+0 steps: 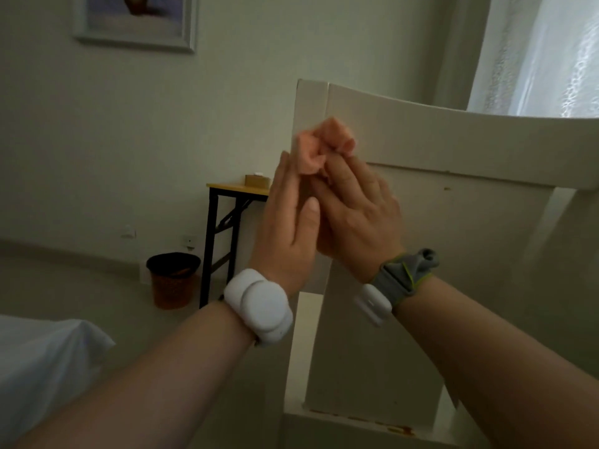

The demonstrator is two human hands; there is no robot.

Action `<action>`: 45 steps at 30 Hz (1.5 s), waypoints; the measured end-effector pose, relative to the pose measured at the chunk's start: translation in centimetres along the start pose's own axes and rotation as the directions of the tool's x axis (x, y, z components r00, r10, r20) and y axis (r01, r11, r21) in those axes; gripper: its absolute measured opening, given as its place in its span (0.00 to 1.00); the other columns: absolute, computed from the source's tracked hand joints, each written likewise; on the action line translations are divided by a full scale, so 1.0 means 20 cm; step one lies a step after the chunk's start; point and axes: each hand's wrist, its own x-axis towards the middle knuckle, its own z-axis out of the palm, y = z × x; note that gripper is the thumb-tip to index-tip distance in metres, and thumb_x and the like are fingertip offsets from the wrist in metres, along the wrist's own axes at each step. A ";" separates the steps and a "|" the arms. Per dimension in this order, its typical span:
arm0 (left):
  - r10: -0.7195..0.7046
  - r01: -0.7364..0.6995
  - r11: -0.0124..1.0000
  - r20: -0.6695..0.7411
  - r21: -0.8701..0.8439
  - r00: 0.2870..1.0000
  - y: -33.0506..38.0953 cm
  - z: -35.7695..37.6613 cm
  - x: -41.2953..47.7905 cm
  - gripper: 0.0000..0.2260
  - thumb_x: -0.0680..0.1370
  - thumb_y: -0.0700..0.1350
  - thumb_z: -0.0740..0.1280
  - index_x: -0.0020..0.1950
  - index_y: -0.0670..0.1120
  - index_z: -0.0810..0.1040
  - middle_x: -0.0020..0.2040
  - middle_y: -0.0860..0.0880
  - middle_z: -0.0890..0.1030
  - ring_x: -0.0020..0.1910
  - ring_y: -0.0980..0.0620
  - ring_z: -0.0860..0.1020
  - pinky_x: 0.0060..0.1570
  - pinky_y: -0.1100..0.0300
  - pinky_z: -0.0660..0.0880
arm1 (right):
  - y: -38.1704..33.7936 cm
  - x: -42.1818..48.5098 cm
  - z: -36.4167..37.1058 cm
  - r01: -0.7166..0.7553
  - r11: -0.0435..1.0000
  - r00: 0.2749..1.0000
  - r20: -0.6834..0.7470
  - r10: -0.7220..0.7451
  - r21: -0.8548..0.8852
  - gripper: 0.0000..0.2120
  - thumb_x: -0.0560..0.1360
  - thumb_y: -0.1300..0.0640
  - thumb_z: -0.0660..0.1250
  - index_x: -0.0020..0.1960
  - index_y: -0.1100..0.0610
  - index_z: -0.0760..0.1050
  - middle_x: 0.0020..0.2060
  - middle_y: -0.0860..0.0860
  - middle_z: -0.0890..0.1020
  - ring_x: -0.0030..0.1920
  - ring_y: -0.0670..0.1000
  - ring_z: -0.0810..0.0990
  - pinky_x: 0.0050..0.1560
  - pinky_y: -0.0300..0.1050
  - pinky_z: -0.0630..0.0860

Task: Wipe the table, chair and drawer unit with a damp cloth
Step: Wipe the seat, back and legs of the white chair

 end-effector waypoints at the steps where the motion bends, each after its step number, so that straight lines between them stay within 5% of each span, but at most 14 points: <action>1: 0.025 -0.025 0.996 0.000 0.084 1.000 0.01 0.03 -0.02 0.25 0.79 0.45 0.53 0.75 0.47 0.48 0.77 0.49 0.50 0.76 0.53 0.50 0.75 0.53 0.50 | 0.03 -0.02 -0.02 -0.010 1.000 1.000 0.008 0.011 -0.026 0.25 0.67 0.54 0.72 0.63 0.57 0.76 0.65 0.58 0.75 0.66 0.61 0.73 0.57 0.51 0.72; 5: 0.085 -0.114 0.936 0.100 0.334 0.991 0.01 0.15 -0.13 0.27 0.78 0.44 0.55 0.74 0.47 0.45 0.76 0.48 0.46 0.76 0.50 0.44 0.75 0.53 0.44 | 0.19 -0.15 -0.10 -0.058 0.995 0.996 0.056 0.062 -0.077 0.25 0.72 0.50 0.62 0.68 0.56 0.71 0.67 0.58 0.72 0.68 0.61 0.69 0.60 0.53 0.71; 10: -0.008 -0.130 0.809 0.232 0.573 0.973 -0.11 0.22 -0.20 0.32 0.77 0.44 0.57 0.74 0.48 0.40 0.76 0.50 0.42 0.72 0.54 0.33 0.73 0.56 0.34 | 0.47 -0.31 -0.23 -0.127 0.973 0.990 0.036 0.136 -0.191 0.21 0.78 0.49 0.56 0.65 0.57 0.75 0.65 0.58 0.75 0.65 0.62 0.70 0.59 0.55 0.71; 14: 0.004 -0.126 0.764 0.191 0.632 0.982 -0.12 0.21 -0.23 0.30 0.74 0.42 0.60 0.75 0.41 0.56 0.77 0.42 0.51 0.75 0.44 0.43 0.73 0.45 0.43 | 0.49 -0.40 -0.27 -0.253 0.955 0.964 0.039 0.262 -0.155 0.25 0.80 0.48 0.50 0.69 0.60 0.70 0.70 0.60 0.68 0.71 0.64 0.63 0.70 0.59 0.60; 17: -0.003 -0.095 0.750 0.148 0.654 0.989 -0.16 0.20 -0.26 0.32 0.73 0.40 0.61 0.75 0.41 0.53 0.76 0.41 0.45 0.75 0.40 0.43 0.73 0.41 0.48 | 0.35 -0.37 -0.20 -0.358 0.927 0.927 0.074 0.368 -0.112 0.33 0.74 0.47 0.57 0.73 0.65 0.61 0.73 0.64 0.61 0.74 0.65 0.55 0.75 0.56 0.50; 21: -0.026 -0.079 0.755 0.150 0.651 0.988 -0.18 0.20 -0.27 0.37 0.73 0.35 0.64 0.74 0.45 0.46 0.74 0.44 0.41 0.74 0.44 0.41 0.73 0.47 0.43 | 0.11 -0.28 -0.05 -0.245 0.970 0.964 0.106 0.244 -0.006 0.31 0.73 0.55 0.66 0.72 0.66 0.62 0.71 0.67 0.63 0.72 0.67 0.57 0.73 0.59 0.54; 28: -0.038 -0.062 0.757 0.138 0.650 0.990 -0.19 0.18 -0.28 0.35 0.75 0.36 0.61 0.74 0.43 0.43 0.74 0.48 0.38 0.74 0.50 0.38 0.73 0.53 0.41 | 0.37 -0.38 -0.12 -0.114 0.994 0.986 0.127 0.113 -0.001 0.24 0.76 0.63 0.60 0.71 0.64 0.64 0.71 0.64 0.65 0.73 0.64 0.61 0.75 0.58 0.52; 31: -0.057 -0.044 0.776 0.139 0.629 0.989 -0.19 0.18 -0.30 0.34 0.76 0.37 0.59 0.74 0.44 0.39 0.73 0.49 0.35 0.74 0.51 0.36 0.74 0.53 0.42 | 0.55 -0.54 -0.22 -0.271 0.960 0.958 0.083 0.276 -0.062 0.26 0.77 0.63 0.62 0.73 0.63 0.60 0.72 0.63 0.60 0.72 0.68 0.59 0.69 0.66 0.61; 36: -0.086 -0.043 0.747 0.161 0.663 0.983 -0.23 0.21 -0.41 0.32 0.76 0.38 0.60 0.75 0.39 0.47 0.74 0.44 0.38 0.75 0.45 0.38 0.73 0.51 0.42 | 0.50 -0.60 -0.20 -0.576 0.809 0.816 -0.023 0.578 -0.116 0.26 0.79 0.54 0.55 0.75 0.61 0.56 0.74 0.64 0.57 0.70 0.66 0.64 0.60 0.60 0.72; 41: -0.114 -0.016 0.737 0.148 0.676 0.982 -0.29 0.25 -0.54 0.36 0.73 0.39 0.66 0.76 0.40 0.51 0.75 0.41 0.43 0.75 0.42 0.43 0.72 0.46 0.47 | 0.20 -0.54 0.02 -0.305 0.951 0.950 0.047 0.307 -0.046 0.29 0.77 0.51 0.60 0.73 0.64 0.60 0.71 0.68 0.61 0.72 0.68 0.57 0.74 0.56 0.47; 45: -0.154 0.016 0.749 0.150 0.662 0.977 -0.31 0.27 -0.67 0.39 0.71 0.39 0.68 0.76 0.45 0.49 0.75 0.43 0.44 0.75 0.43 0.44 0.72 0.45 0.51 | 0.00 -0.78 0.14 -0.057 0.998 0.974 0.216 0.060 -0.020 0.28 0.74 0.59 0.65 0.72 0.60 0.64 0.70 0.63 0.66 0.72 0.65 0.61 0.73 0.60 0.53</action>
